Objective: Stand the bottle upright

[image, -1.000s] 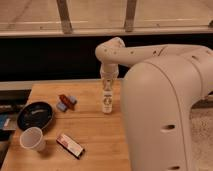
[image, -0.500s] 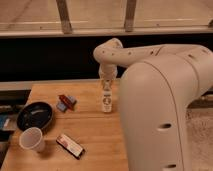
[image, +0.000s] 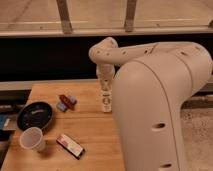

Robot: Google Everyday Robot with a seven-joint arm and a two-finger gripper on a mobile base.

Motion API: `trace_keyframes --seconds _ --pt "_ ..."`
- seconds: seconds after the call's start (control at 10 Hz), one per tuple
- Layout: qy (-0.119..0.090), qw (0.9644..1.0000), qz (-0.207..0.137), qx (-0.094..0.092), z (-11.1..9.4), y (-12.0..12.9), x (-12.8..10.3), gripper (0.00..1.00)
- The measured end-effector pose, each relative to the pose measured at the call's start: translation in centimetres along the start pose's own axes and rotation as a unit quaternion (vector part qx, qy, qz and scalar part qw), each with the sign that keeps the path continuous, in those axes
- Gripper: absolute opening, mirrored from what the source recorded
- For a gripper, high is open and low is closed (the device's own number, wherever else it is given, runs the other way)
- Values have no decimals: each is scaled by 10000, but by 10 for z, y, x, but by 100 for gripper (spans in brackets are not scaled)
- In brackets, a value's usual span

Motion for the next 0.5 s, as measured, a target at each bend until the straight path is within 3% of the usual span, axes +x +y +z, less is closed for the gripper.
trace_keyframes --seconds 0.2,0.5 --pt "24 10000 16 7 3 -2 2 0" --pt "63 10000 57 0 9 -6 4 20"
